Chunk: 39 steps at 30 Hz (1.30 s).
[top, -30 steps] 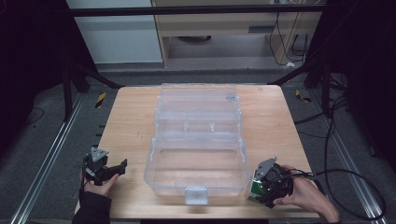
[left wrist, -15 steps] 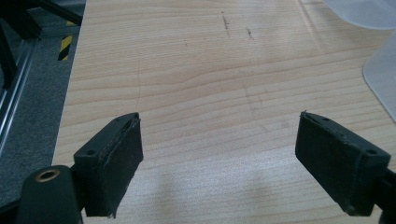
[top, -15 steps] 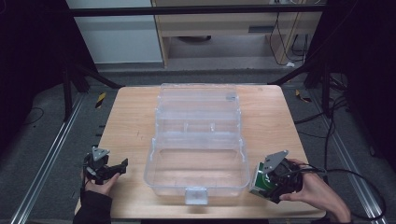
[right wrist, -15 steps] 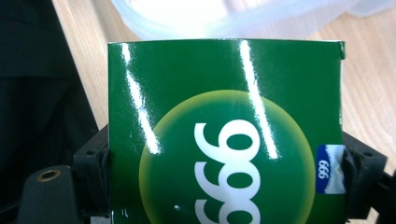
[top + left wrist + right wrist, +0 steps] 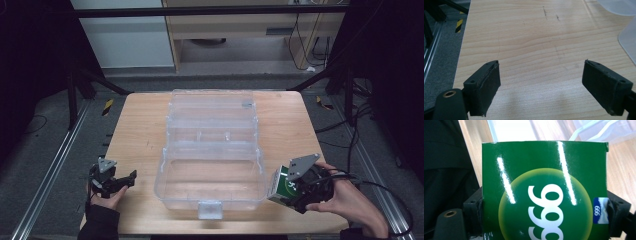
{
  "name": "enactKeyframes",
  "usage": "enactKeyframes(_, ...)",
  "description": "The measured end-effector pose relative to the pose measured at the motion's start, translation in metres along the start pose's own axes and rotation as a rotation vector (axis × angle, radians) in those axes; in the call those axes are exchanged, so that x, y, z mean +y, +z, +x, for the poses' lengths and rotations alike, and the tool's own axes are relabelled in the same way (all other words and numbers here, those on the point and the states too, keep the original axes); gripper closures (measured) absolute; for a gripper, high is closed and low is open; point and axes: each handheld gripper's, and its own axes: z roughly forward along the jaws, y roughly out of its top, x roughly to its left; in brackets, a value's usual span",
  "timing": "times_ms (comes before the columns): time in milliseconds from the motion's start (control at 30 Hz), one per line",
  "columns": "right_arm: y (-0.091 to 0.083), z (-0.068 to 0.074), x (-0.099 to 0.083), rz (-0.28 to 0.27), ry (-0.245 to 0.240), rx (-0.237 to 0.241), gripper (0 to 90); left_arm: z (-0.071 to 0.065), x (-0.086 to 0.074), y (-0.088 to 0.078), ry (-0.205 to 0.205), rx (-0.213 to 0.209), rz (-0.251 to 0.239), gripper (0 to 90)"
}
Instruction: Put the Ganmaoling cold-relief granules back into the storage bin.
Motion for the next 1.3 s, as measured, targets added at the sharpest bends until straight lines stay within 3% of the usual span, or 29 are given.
enactKeyframes(233,-0.019,-0.003,0.013,-0.029,-0.010,-0.025,16.4,0.000,0.000,0.000,0.000,-0.002,0.001,14.4)
enactKeyframes(433,-0.025,-0.006,0.026,-0.034,-0.037,-0.030,16.4,0.000,0.000,0.001,0.000,-0.004,0.004,14.5)
enactKeyframes(1300,-0.002,-0.010,0.087,-0.070,-0.134,-0.010,16.4,0.001,0.000,0.002,0.001,-0.006,0.002,14.7)
